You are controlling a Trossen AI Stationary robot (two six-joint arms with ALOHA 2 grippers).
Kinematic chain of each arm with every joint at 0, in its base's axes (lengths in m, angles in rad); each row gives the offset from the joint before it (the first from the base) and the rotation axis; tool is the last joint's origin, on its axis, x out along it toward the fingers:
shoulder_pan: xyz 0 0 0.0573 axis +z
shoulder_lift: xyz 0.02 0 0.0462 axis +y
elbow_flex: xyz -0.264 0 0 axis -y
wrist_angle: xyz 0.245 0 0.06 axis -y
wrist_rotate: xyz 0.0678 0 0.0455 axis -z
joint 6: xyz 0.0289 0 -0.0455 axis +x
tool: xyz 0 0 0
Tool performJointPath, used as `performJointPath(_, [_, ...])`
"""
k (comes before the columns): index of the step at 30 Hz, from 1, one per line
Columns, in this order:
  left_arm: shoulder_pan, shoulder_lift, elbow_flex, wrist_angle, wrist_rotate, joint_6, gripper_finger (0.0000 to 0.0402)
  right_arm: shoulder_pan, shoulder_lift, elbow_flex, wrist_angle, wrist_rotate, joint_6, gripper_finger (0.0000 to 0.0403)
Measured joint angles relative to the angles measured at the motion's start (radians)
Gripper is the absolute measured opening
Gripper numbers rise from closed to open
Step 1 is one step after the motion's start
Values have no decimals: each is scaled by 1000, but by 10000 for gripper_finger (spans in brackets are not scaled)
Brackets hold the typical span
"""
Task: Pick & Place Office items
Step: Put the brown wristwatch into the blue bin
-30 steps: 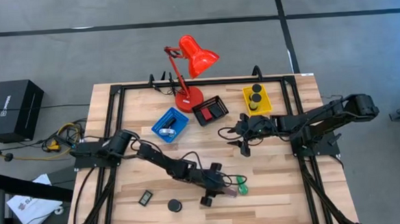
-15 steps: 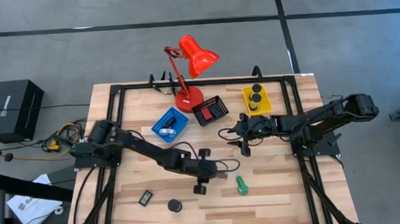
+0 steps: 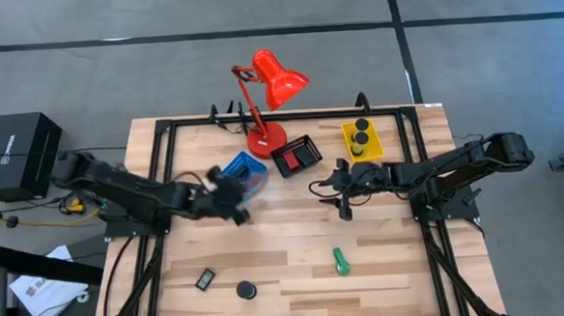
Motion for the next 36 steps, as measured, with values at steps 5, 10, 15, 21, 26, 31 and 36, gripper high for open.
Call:
performJointPath(5, [110, -157, -206, 55, -4, -157, 24, -18, 0, 0, 84, 0, -2, 230])
performJointPath(10, [211, -204, -327, 255, 80, -184, 27, -58, 0, 0, 123, 0, -2, 230])
performJointPath(15, [292, -194, -344, 332, 212, -183, 36, -96, 0, 0, 127, 0, -1, 230])
performJointPath(21, [309, -175, -344, 334, 304, -190, 43, -98, 0, 0, 121, -1, 29, 230])
performJointPath(26, [307, -170, -344, 337, 312, -190, 44, -73, 0, 0, 121, -1, 35, 230])
performJointPath(31, [307, -146, -344, 402, 312, -190, 44, -49, 0, 0, 130, -3, 34, 230])
performJointPath(36, [307, -74, -343, 482, 312, -126, 45, -47, 0, 0, 131, -3, 3, 230])
